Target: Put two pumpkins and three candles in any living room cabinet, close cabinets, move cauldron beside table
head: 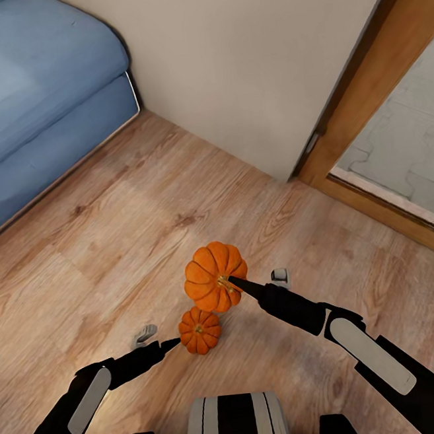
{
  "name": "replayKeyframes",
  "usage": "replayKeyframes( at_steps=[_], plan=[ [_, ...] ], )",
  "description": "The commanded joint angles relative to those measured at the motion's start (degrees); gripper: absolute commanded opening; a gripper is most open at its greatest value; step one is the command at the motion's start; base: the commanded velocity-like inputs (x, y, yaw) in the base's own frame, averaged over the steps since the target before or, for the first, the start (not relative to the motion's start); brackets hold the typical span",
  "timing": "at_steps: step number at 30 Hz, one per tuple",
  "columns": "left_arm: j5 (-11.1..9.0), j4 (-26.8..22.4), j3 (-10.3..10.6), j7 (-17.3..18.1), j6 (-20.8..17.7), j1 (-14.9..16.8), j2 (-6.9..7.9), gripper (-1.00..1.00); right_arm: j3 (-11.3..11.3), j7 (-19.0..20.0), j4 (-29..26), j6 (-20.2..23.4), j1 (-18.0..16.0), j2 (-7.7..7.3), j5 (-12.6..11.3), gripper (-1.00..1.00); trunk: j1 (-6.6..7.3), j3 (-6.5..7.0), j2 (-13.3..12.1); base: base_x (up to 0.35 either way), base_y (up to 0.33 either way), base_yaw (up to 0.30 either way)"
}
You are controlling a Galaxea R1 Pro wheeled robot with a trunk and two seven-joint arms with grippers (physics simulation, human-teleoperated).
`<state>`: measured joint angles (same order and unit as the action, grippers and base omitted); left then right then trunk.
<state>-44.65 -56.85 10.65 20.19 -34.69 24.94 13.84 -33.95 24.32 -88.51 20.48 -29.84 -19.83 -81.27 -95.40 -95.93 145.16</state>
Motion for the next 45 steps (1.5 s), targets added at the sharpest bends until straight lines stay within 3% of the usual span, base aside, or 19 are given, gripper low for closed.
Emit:
replayKeyframes(
  at_steps=[1, 29, 45],
  plan=[
    [-0.3, 0.0, 0.1, 0.0, -0.2, 0.0, 0.04, 1.0, -0.1, 0.0, 0.0, 0.3, 0.0, -0.04, -0.6, -1.0, 0.01, -0.03, 0.0, 0.0, 0.0, 0.0],
    [-0.3, 0.0, 0.0, 0.5, -0.3, 0.0, 0.1, 1.0, -0.1, 0.1, -0.1, 0.3, 0.0, -0.04, -0.6, -1.0, 0.01, -0.03, 0.0, 0.054, -0.043, 0.0],
    [-0.8, 0.0, -0.1, 0.9, -0.3, 0.0, 0.42, 1.0, -0.1, 0.0, -0.1, 0.3, 0.0, -0.04, -0.6, -1.0, -0.17, -1.58, 0.1, 0.0, 0.0, 0.0]
  ],
)
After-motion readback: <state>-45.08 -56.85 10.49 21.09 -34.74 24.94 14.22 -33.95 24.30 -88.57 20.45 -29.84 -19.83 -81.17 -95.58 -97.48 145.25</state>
